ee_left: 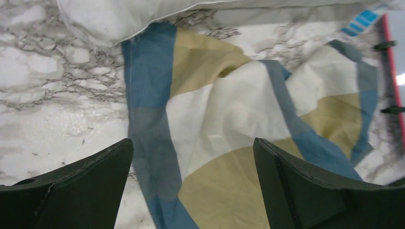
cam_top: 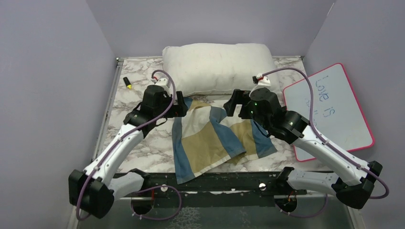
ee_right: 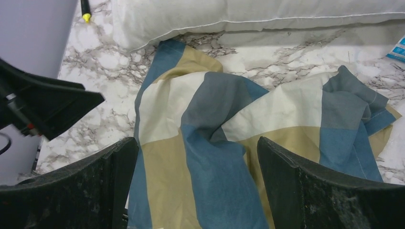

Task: Put the pillow into the pillowcase
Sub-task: Flatten out the pillowcase at the center of the board.

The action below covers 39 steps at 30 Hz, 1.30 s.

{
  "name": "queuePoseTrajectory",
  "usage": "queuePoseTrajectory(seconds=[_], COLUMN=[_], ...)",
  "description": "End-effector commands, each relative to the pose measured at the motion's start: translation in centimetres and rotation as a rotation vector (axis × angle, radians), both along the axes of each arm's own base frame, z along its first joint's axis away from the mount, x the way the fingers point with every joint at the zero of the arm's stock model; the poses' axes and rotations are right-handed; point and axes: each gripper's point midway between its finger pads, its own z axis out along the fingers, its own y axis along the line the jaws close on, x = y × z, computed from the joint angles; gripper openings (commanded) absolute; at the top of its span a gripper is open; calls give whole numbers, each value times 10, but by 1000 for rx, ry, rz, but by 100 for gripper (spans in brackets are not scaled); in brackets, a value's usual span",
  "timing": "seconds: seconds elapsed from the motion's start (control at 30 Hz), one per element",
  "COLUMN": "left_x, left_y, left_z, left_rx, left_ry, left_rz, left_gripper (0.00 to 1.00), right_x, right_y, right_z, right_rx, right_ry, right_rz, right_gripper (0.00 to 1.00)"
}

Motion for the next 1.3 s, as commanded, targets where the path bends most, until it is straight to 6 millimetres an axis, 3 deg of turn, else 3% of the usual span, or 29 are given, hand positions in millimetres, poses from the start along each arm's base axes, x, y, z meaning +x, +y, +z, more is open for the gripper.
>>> queuePoseTrajectory(seconds=[0.0,0.2,0.3,0.43,0.57,0.6,0.67,0.7,0.77,0.8,0.9,1.03,1.13,1.27], left_x=[43,128,173,226,255,258,258,254,245,240,221,189,159,125], left_y=[19,16,13,15,13,9,0,-1,-4,-4,-6,-21,-43,-73], left_z=[-27,5,19,6,-37,-50,-65,-68,-63,-53,-17,13,25,10], left_rx=[109,165,182,225,260,270,265,262,249,235,172,73,-48,-131], left_ry=[61,-6,-61,-72,-37,-18,11,22,24,13,-31,-58,-56,34], left_rz=[200,294,318,333,334,310,259,245,215,210,197,86,-21,-79], left_gripper=[99,99,99,99,97,86,46,32,10,2,0,0,0,0], right_x=[-4,-19,-20,-12,-9,-9,-9,-9,-3,3,16,39,44,36], right_y=[13,54,65,66,70,72,70,69,69,68,67,51,38,25], right_z=[-7,-52,-78,-109,-141,-148,-163,-169,-176,-175,-152,-87,-19,92], right_rx=[7,-49,-93,-171,-221,-229,-251,-258,-264,-264,-262,-210,-115,95], right_ry=[-3,87,141,198,242,257,296,305,266,240,195,69,-64,-304], right_rz=[67,327,385,365,383,392,376,365,357,336,282,114,31,17], right_gripper=[100,100,100,100,100,100,98,95,84,70,40,4,0,1])
